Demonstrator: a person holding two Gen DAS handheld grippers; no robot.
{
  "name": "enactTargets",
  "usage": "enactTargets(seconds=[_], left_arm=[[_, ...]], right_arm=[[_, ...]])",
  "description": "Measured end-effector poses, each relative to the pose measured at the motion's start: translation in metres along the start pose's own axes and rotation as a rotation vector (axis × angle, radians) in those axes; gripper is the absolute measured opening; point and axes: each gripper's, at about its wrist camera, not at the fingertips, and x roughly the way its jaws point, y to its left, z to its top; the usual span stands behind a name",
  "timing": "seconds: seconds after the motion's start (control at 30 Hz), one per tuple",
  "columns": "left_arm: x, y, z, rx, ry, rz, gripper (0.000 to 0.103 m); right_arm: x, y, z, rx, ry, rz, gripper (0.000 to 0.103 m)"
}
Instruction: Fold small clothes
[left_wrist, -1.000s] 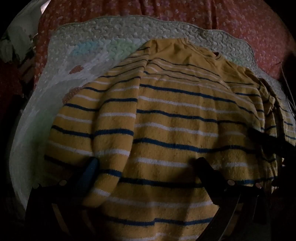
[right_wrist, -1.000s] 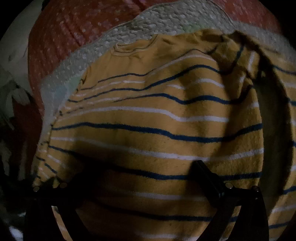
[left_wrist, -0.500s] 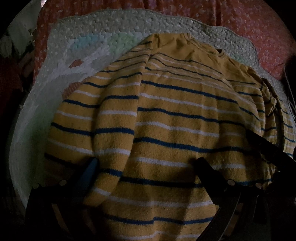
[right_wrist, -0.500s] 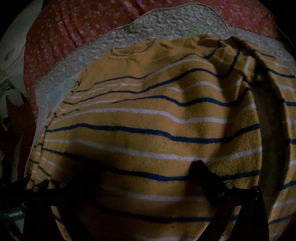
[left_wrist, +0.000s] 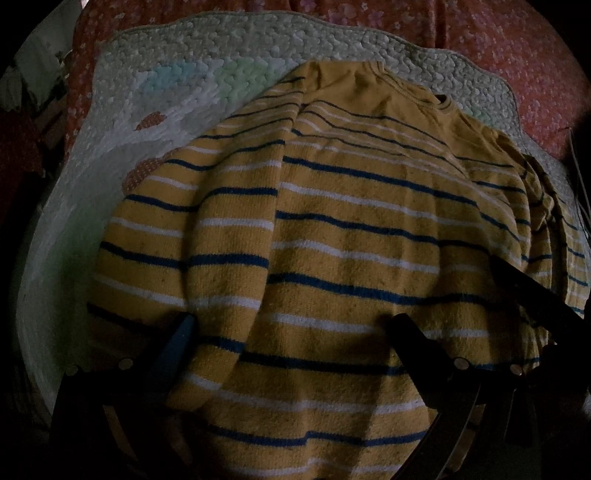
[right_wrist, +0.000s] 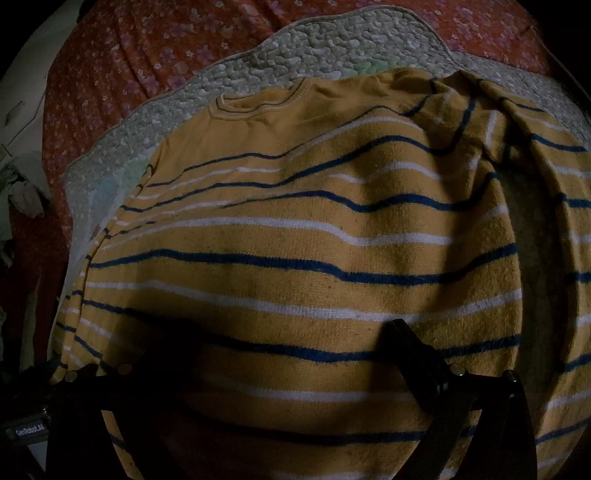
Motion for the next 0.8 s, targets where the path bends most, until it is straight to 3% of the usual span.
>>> enactTargets(seconds=[0.8], left_arm=[[0.0001,0.0032,-0.0008,0.008,-0.002,0.000,0.103]], right_arm=[[0.0000,0.0037,0.0012,-0.007,0.001,-0.027,0.103]])
